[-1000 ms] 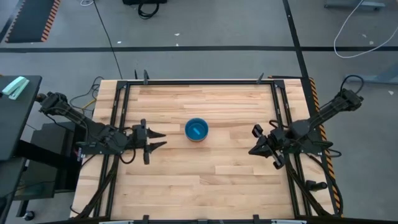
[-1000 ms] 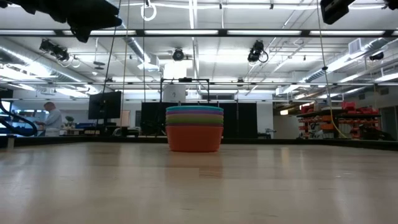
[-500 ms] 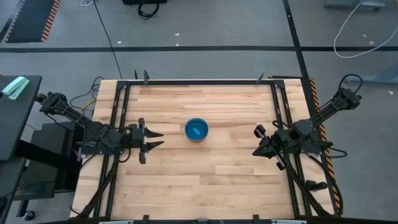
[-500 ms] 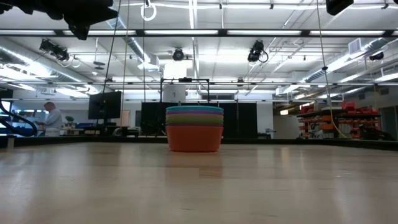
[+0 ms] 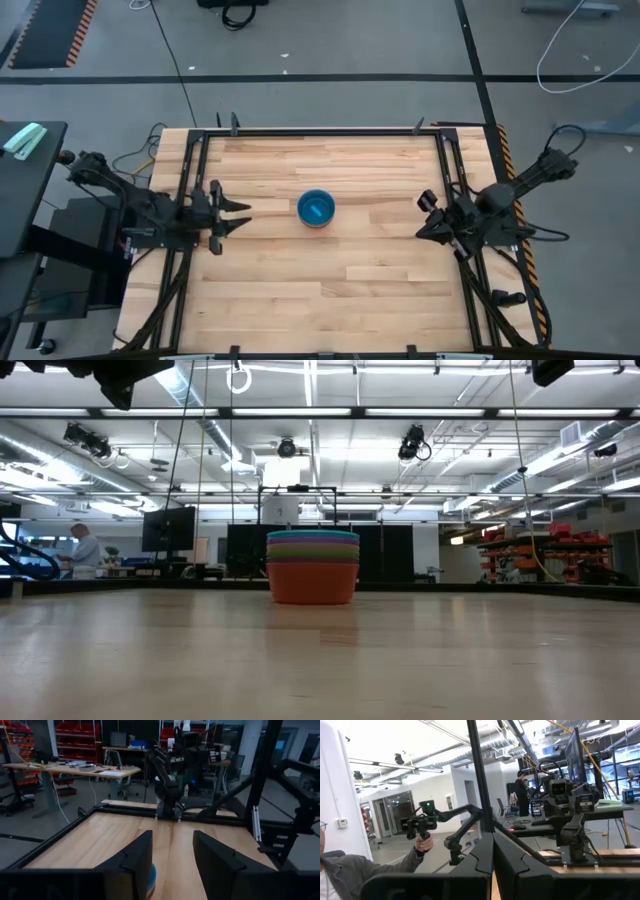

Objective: Nest bowls inside each other
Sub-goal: Return to Home Position

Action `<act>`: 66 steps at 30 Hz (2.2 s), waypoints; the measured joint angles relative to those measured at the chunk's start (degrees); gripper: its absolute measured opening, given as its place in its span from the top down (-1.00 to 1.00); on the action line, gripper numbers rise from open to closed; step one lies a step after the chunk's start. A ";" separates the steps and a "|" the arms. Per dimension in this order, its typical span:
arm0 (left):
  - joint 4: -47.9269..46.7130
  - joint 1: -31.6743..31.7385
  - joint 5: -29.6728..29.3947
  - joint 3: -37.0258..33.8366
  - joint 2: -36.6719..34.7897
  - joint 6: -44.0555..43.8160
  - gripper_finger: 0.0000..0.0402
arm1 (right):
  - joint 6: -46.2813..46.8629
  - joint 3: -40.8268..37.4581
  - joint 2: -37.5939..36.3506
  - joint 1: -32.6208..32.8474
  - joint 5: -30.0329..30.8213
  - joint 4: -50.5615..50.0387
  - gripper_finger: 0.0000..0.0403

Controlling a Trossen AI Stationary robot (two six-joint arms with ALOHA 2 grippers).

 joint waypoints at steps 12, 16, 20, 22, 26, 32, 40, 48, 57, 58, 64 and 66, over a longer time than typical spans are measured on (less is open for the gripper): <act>-2.32 0.02 -1.15 0.00 -6.67 2.00 0.24 | -0.05 0.00 -8.76 0.00 0.02 -7.34 0.92; -3.27 0.02 -1.96 0.00 -8.56 2.53 0.25 | -0.33 0.00 -11.73 0.00 0.10 -9.33 0.92; -5.06 0.02 -4.19 0.02 -11.02 2.65 0.29 | -0.39 0.00 -14.93 0.00 1.22 -12.58 0.92; -6.12 0.02 -4.31 0.02 -12.33 2.65 0.30 | -0.33 0.00 -16.37 0.02 1.20 -13.87 0.92; -6.87 0.02 -4.31 0.02 -14.85 2.90 0.30 | -0.39 0.00 -18.94 0.02 1.31 -15.43 0.92; -8.67 0.02 -4.59 0.02 -18.17 3.92 0.26 | -0.52 0.00 -22.08 0.02 3.21 -18.29 0.92; -12.46 0.02 -4.78 0.04 -22.44 4.41 0.28 | -1.77 0.47 -24.92 -0.27 4.01 -20.86 0.92; -14.34 0.02 -5.35 0.06 -25.67 5.60 0.29 | -1.60 3.18 -24.92 -3.60 4.74 -25.81 0.92; -14.48 0.05 -9.47 0.07 -28.63 10.26 0.24 | -1.78 4.26 -24.92 -8.71 4.76 -28.66 0.92; -14.59 0.12 -10.33 0.07 -28.63 10.91 0.24 | -1.57 4.26 -24.92 -9.38 4.75 -29.15 0.92; -14.49 1.60 -11.63 0.07 -28.61 11.68 0.28 | -1.59 4.26 -24.91 -13.22 4.75 -29.68 0.92; -14.57 2.21 -11.58 0.07 -28.60 11.48 0.28 | -1.66 4.24 -24.90 -14.30 4.47 -29.09 0.92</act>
